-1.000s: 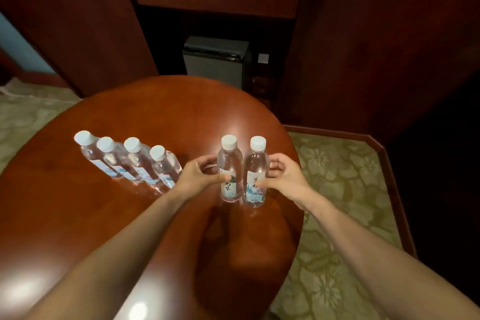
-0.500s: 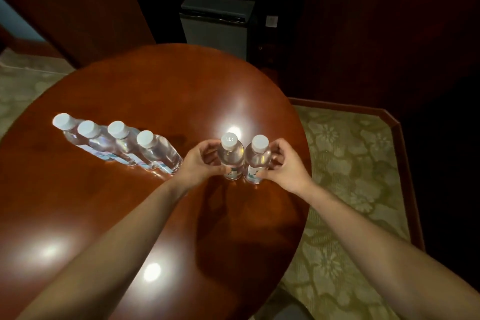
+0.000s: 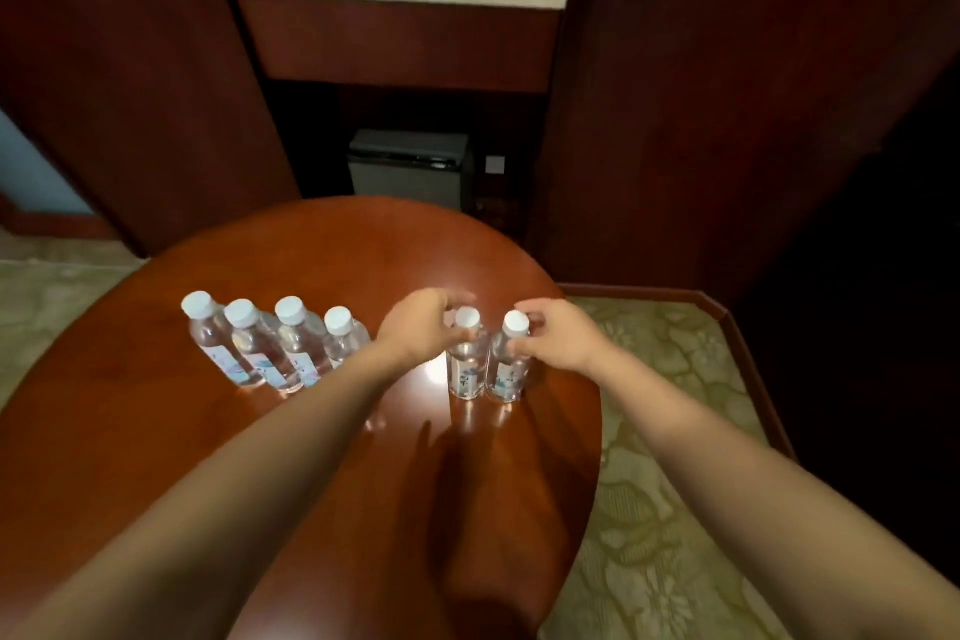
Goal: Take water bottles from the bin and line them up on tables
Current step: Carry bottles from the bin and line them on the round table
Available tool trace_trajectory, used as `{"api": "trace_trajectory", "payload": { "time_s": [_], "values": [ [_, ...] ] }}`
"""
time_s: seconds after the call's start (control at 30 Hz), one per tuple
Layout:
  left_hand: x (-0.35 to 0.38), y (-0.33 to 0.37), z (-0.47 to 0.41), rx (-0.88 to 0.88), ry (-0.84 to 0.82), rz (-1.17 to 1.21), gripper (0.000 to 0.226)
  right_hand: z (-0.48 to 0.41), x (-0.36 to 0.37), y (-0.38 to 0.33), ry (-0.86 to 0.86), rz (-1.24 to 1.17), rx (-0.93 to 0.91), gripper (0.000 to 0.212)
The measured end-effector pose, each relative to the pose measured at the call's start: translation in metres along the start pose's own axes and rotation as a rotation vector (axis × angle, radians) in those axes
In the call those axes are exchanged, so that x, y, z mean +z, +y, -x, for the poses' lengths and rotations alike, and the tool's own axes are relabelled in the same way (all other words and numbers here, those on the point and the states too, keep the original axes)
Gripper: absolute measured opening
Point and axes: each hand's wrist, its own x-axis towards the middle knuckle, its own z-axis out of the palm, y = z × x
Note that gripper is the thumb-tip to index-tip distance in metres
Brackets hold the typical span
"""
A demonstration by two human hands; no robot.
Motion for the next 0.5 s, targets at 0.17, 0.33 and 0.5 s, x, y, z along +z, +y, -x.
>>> {"api": "trace_trajectory", "payload": {
  "time_s": [0.17, 0.33, 0.5],
  "values": [
    [-0.005, 0.001, -0.009, 0.042, -0.047, -0.291, 0.054, -0.005, 0.002, -0.004, 0.018, 0.093, 0.039, 0.029],
    [-0.002, 0.004, -0.017, 0.128, -0.048, -0.463, 0.048, -0.01, 0.0, -0.004, -0.001, 0.23, 0.048, 0.025],
    [0.001, -0.003, -0.028, 0.201, -0.057, -0.612, 0.021, -0.016, 0.001, -0.001, 0.004, 0.304, -0.005, 0.022]
  ]
}}
